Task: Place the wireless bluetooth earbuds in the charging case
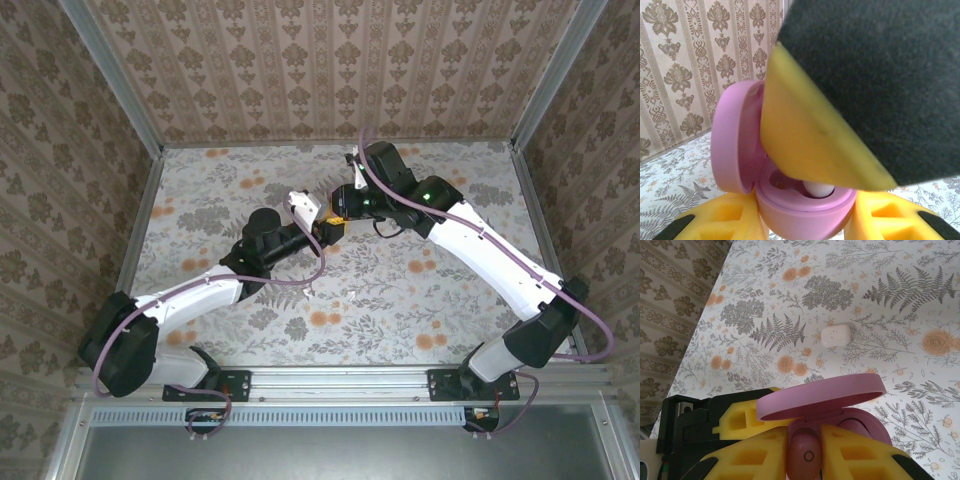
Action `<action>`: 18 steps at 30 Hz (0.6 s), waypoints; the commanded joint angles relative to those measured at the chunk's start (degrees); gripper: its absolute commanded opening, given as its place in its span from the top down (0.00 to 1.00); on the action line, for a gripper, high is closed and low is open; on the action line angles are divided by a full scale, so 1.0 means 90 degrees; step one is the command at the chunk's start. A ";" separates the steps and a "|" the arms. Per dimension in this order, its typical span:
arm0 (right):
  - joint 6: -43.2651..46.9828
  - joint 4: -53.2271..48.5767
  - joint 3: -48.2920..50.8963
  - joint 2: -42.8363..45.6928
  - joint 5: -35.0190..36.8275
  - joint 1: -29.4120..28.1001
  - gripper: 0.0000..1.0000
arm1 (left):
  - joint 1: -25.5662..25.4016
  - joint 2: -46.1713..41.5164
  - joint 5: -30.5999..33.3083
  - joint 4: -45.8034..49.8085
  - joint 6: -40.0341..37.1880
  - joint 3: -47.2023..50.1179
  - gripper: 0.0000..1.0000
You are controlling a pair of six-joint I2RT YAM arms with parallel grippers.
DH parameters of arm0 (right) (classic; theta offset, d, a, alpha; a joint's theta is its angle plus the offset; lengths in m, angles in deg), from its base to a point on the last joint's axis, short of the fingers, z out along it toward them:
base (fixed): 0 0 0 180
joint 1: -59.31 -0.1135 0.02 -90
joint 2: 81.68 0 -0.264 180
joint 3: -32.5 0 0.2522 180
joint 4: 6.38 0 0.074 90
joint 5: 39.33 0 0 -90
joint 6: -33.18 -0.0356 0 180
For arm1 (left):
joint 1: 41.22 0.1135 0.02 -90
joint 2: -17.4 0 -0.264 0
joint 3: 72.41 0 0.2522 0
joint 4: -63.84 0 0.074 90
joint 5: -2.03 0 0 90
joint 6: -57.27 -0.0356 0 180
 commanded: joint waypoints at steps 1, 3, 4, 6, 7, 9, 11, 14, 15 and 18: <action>-0.0060 0.0113 -0.0200 -0.0089 0.0058 -0.0046 0.76 | -0.0037 -0.0030 -0.0104 -0.0200 -0.0037 -0.0236 0.63; -0.0043 0.0065 -0.0234 -0.0111 0.0047 -0.0068 0.76 | -0.0030 -0.0030 -0.0097 -0.0221 -0.0033 -0.0242 0.63; -0.0028 0.0043 -0.0234 -0.0116 0.0043 -0.0079 0.75 | -0.0028 -0.0030 -0.0082 -0.0227 -0.0026 -0.0248 0.63; -0.0010 -0.0022 -0.0233 -0.0109 0.0067 -0.0100 0.75 | -0.0028 -0.0030 -0.0065 -0.0242 -0.0027 -0.0240 0.63; 0.0012 -0.0037 -0.0212 -0.0099 0.0064 -0.0108 0.75 | -0.0035 -0.0040 -0.0062 -0.0248 -0.0027 -0.0238 0.63; 0.0025 -0.0083 -0.0214 -0.0085 0.0062 -0.0119 0.75 | -0.0027 -0.0040 -0.0055 -0.0260 -0.0027 -0.0238 0.63; 0.0045 -0.0094 -0.0205 -0.0071 0.0032 -0.0120 0.74 | -0.0036 -0.0040 -0.0053 -0.0261 -0.0023 -0.0253 0.63; 0.0057 -0.0126 -0.0205 -0.0056 0.0061 -0.0120 0.72 | -0.0034 -0.0040 -0.0071 -0.0261 -0.0017 -0.0263 0.63; 0.0063 -0.0141 -0.0214 -0.0049 0.0080 -0.0120 0.72 | -0.0033 -0.0040 -0.0072 -0.0261 -0.0010 -0.0263 0.63; 0.0064 -0.0156 -0.0208 -0.0035 0.0137 -0.0120 0.71 | -0.0036 -0.0054 -0.0082 -0.0259 -0.0010 -0.0271 0.63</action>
